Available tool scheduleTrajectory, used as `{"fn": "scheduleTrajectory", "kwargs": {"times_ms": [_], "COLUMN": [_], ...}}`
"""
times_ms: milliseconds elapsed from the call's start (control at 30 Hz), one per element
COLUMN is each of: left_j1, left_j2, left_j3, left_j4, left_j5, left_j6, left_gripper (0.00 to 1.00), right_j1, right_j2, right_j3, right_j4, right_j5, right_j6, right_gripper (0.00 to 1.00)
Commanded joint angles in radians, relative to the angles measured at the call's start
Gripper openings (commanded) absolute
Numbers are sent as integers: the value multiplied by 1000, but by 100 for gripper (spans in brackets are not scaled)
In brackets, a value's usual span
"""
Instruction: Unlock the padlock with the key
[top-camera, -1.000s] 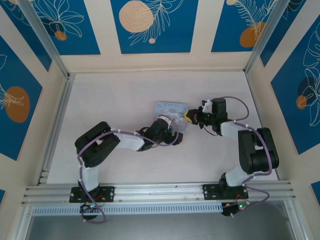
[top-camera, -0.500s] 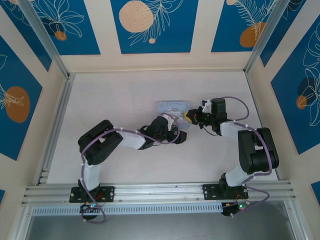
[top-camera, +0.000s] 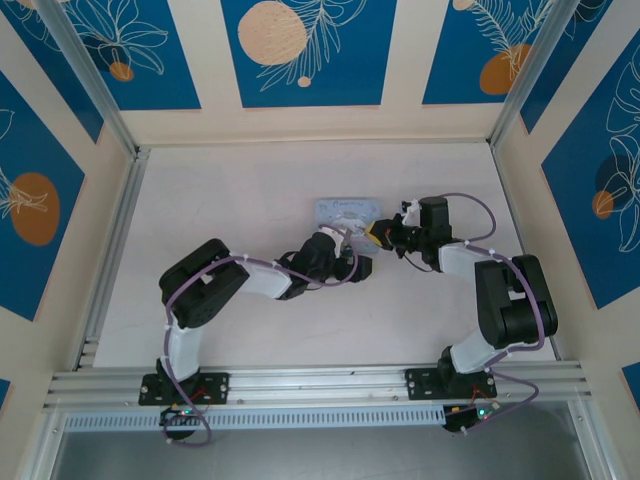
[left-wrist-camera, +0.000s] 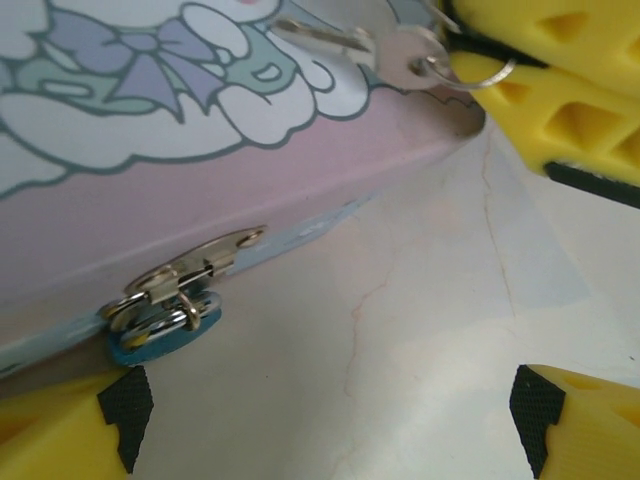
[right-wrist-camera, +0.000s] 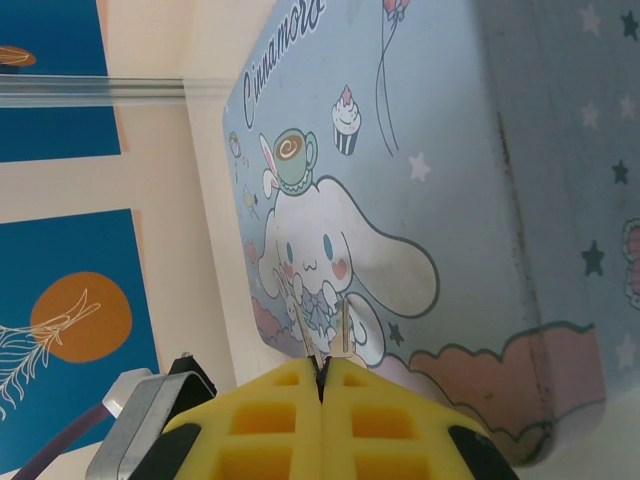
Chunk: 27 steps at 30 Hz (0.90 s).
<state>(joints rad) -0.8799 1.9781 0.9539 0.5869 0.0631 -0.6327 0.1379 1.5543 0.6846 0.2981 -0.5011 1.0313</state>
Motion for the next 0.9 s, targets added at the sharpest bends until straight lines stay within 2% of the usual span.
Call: {"fn": "scheduleTrajectory", "kwargs": {"times_ms": [0, 200, 500, 667, 867], "left_j1": [13, 13, 15, 22, 36], "left_j2": [-6, -82, -171, -238, -322], "left_j3": [-33, -72, -109, -144, -193], "left_j4": [-40, -86, -126, -150, -176], "left_j5": [-113, -167, -163, -180, -196], "left_j6": [18, 59, 72, 66, 50], "left_gripper": [94, 94, 94, 95, 96], "right_j1": [-7, -36, -107, -150, -156], "right_j2": [4, 25, 96, 127, 193], "right_j3": [36, 98, 169, 173, 205], "right_j4": [-14, -22, 5, 10, -29], "right_j5": [-12, -25, 7, 84, 173], "right_j6": [-8, -1, 51, 101, 122], "right_gripper": [0, 0, 0, 0, 0]}}
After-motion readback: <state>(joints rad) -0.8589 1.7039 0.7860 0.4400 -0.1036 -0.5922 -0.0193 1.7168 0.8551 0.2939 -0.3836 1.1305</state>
